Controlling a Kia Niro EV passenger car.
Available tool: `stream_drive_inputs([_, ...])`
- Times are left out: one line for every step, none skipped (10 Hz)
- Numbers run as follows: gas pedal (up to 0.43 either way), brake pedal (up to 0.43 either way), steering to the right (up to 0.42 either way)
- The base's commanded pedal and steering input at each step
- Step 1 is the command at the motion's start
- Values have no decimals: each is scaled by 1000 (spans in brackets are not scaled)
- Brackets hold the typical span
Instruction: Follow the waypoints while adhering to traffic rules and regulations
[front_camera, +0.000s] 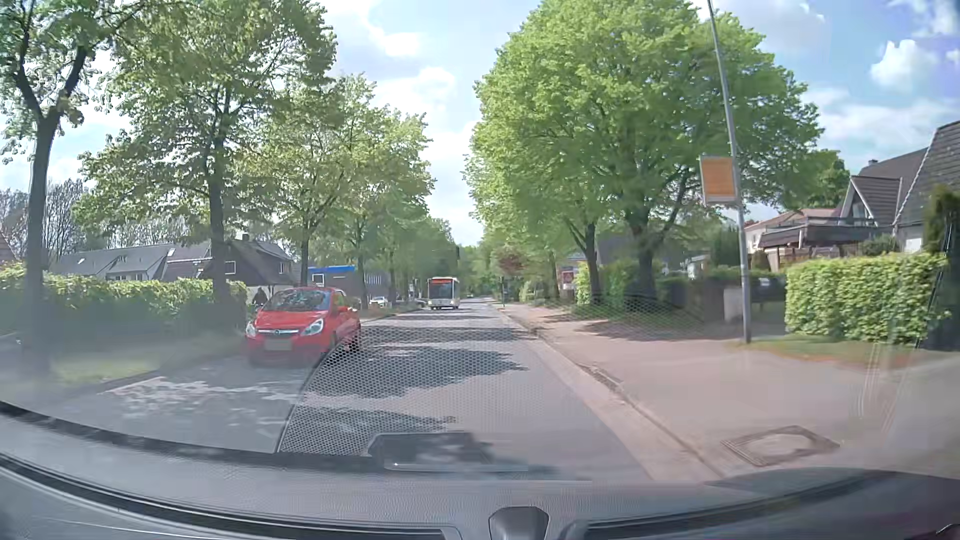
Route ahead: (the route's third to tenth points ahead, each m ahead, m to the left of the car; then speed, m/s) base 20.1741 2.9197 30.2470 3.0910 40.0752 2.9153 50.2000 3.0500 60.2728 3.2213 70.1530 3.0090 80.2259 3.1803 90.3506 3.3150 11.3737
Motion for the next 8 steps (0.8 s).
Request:
stream_drive_inputs([98,0,-4])
stream_drive_inputs([98,0,-3])
stream_drive_inputs([98,0,-3])
stream_drive_inputs([110,0,-2])
stream_drive_inputs([110,0,0])
stream_drive_inputs([98,0,-1])
stream_drive_inputs([98,0,-1])
stream_drive_inputs([98,0,-1])
